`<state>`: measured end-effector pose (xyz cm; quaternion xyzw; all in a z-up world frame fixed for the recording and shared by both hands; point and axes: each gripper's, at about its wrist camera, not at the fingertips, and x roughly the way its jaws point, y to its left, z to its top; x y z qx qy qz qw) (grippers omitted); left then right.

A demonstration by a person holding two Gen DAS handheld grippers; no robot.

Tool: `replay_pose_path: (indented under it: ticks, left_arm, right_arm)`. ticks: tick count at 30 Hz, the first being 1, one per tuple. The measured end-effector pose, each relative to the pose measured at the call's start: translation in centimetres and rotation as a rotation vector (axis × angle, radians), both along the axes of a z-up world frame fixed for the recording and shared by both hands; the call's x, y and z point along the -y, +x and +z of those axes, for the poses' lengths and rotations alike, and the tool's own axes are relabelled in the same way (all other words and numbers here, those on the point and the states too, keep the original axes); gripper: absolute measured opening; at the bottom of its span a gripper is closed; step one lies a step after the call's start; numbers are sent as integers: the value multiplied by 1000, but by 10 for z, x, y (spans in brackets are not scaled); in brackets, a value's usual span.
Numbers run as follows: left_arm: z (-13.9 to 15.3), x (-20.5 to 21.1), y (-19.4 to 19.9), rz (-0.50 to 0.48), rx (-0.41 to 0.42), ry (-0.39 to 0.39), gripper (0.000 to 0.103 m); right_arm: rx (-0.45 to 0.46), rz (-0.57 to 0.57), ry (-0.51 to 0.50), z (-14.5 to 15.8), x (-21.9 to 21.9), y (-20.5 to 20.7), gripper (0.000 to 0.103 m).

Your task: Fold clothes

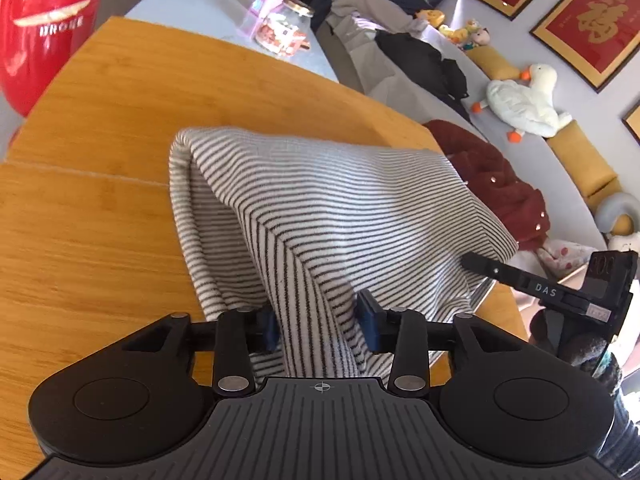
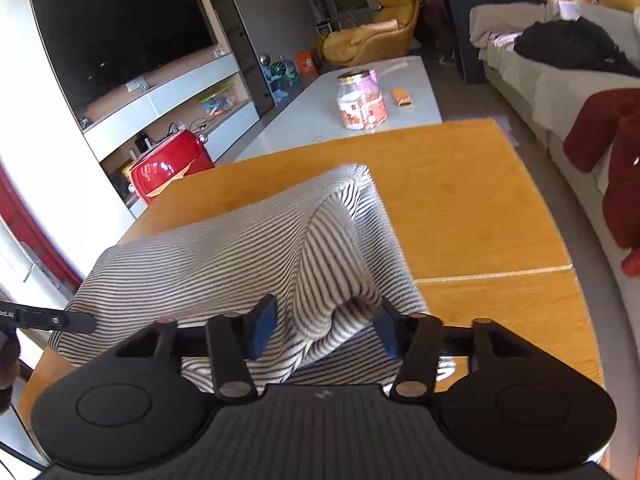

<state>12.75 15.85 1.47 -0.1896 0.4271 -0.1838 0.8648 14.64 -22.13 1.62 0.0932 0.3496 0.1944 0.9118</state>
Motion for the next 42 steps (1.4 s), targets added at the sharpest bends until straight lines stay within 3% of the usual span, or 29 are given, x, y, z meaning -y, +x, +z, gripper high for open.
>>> replay_pose_path:
  ticks: [2, 3, 5, 7, 9, 12, 14, 20, 25, 31, 34, 38, 42]
  left_arm:
    - [17, -3, -6, 8, 53, 25, 59]
    - [25, -4, -8, 15, 77, 19, 69]
    - [37, -5, -14, 12, 120, -22, 80]
    - [42, -3, -15, -13, 139, -81, 83]
    - [34, 5, -11, -40, 100, -137, 86]
    - [10, 23, 4, -68, -23, -222, 86]
    - [-9, 35, 14, -73, -104, -241, 86]
    - [-17, 40, 41, -28, -98, -230, 92]
    - [-16, 40, 71, 23, -30, -178, 95]
    - [-11, 55, 107, 42, 21, -99, 101]
    - [-6, 65, 114, 35, 18, -41, 103]
    - [2, 67, 98, 24, -10, -27, 103]
    - [-1, 63, 82, 12, -62, -65, 103]
  right_arm:
    - [41, -32, -2, 10, 5, 0, 75]
    - [59, -50, -2, 13, 7, 2, 83]
    - [96, -87, -2, 21, 11, 4, 91]
    - [93, -100, -57, 15, 6, 17, 98]
    - [89, -111, -113, 8, 1, 30, 99]
    - [59, -117, -235, -12, -11, 45, 102]
    - [65, -109, -263, -22, -14, 43, 103]
    - [35, -133, -189, -29, -5, 26, 103]
    - [11, -114, -145, -31, -4, 0, 103]
    - [44, 18, -173, -27, -24, -33, 103]
    - [77, 0, -118, -11, -13, -31, 103]
    - [114, -45, -11, 14, 15, -15, 103]
    - [140, -62, -51, 23, 20, 24, 103]
